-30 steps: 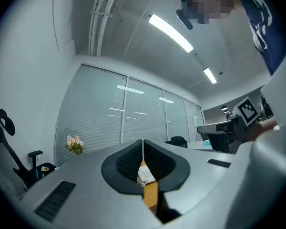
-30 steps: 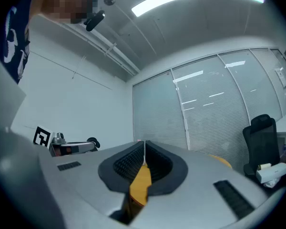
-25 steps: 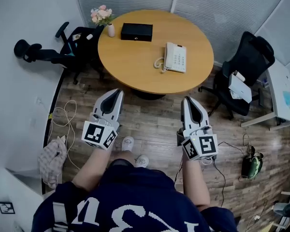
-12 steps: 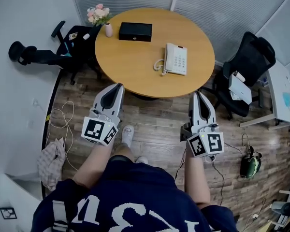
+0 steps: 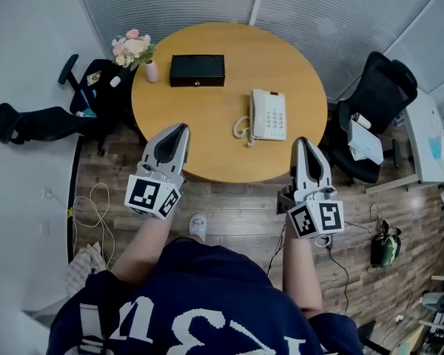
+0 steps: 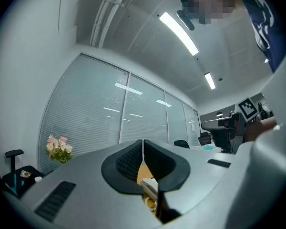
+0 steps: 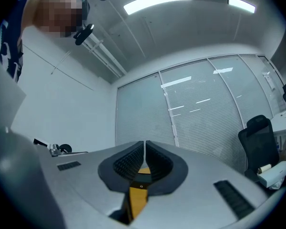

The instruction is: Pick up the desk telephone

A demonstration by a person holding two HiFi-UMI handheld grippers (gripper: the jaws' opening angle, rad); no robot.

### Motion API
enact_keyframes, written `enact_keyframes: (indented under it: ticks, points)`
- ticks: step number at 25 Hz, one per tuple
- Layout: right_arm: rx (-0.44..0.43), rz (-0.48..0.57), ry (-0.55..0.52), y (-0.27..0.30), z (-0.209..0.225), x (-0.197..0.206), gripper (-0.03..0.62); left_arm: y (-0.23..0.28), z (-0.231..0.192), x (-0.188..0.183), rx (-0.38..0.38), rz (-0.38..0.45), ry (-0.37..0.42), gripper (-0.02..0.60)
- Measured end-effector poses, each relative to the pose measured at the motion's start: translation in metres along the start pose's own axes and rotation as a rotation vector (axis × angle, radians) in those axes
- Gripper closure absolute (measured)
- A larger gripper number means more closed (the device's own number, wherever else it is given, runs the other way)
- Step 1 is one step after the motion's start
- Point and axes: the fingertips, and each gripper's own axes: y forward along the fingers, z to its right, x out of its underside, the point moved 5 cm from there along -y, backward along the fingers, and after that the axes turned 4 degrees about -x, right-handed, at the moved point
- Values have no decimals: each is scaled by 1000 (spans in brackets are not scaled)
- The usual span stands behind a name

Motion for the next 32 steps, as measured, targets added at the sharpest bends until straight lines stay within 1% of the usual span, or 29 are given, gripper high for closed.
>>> enact_keyframes:
  ticks: [4, 8, 12, 16, 21, 24, 28, 32]
  points:
    - [53, 1, 1, 31, 10, 7, 560, 38, -26, 6, 48, -12, -6, 560]
    - [94, -17, 4, 49, 18, 17, 560, 63, -44, 15, 82, -24, -20, 560]
    - [121, -54, 9, 57, 22, 27, 560, 71, -55, 25, 93, -45, -39, 560]
    - [131, -65, 18, 63, 26, 31, 560, 75, -61, 34, 94, -68, -55, 560]
    - [102, -75, 21, 80, 32, 39, 560, 84, -64, 44, 86, -79, -60, 560]
    - [70, -56, 12, 98, 40, 35, 560, 95, -67, 43, 71, -67, -45, 560]
    - [8, -46, -27, 128, 56, 29, 560, 121, -71, 36, 43, -43, -22, 560]
    - [-37, -35, -27, 155, 85, 23, 560, 155, -70, 34, 11, -25, -10, 560]
